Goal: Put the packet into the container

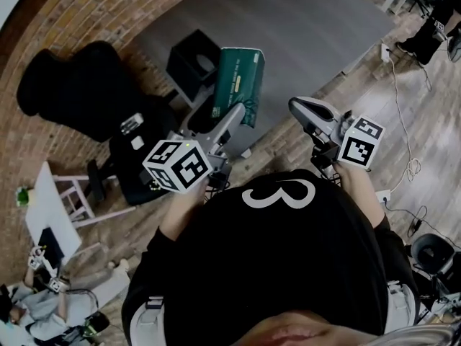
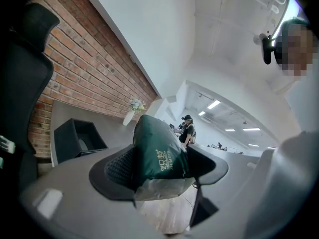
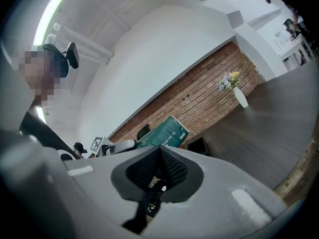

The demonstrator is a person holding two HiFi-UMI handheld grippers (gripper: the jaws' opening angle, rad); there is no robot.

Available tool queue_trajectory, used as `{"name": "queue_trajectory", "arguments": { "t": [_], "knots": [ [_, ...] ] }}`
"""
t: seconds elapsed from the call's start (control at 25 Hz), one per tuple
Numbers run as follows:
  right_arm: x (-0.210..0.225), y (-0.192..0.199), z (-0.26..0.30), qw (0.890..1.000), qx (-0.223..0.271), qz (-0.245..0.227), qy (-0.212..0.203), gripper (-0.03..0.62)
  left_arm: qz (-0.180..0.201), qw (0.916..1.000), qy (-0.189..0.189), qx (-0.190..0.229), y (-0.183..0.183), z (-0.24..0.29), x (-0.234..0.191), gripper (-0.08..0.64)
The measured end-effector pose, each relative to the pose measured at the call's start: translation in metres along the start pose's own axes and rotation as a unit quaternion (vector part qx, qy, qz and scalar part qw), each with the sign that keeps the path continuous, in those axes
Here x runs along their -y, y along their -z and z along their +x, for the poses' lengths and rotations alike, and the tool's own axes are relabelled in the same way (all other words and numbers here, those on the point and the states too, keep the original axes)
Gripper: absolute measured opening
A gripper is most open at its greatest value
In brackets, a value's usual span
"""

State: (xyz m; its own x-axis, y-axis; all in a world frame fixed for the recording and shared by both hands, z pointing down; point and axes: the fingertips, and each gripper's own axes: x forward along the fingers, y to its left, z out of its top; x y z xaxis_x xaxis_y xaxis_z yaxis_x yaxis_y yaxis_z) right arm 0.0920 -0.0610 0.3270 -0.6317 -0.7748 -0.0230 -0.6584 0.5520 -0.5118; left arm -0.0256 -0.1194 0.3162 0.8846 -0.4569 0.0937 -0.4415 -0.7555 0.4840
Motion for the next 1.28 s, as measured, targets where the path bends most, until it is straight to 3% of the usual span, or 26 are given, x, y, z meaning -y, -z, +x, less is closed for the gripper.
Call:
{"name": "queue_trajectory", "arguments": {
  "t": [0.24,0.52,0.96,1.28],
  "knots": [
    [0.029,-0.023,0.027,0.999,-0.023,0.005,-0.041,0.002,-0.008,0.9984,-0.051,0.025,-0.02,0.014,-0.022,0.345],
    [0.078,-0.043,0.075,0.992,-0.07,0.022,-0.103,0.002,-0.025,0.9891,-0.132,0.06,-0.039,0.035,-0.062,0.344],
    [0.136,-0.066,0.129,0.975,-0.127,0.038,-0.177,0.002,-0.044,0.961,-0.248,0.114,-0.067,0.059,-0.117,0.341],
    [0.172,-0.072,0.158,0.965,-0.156,0.051,-0.204,0.002,-0.045,0.9426,-0.299,0.142,-0.084,0.078,-0.149,0.341]
  ]
}}
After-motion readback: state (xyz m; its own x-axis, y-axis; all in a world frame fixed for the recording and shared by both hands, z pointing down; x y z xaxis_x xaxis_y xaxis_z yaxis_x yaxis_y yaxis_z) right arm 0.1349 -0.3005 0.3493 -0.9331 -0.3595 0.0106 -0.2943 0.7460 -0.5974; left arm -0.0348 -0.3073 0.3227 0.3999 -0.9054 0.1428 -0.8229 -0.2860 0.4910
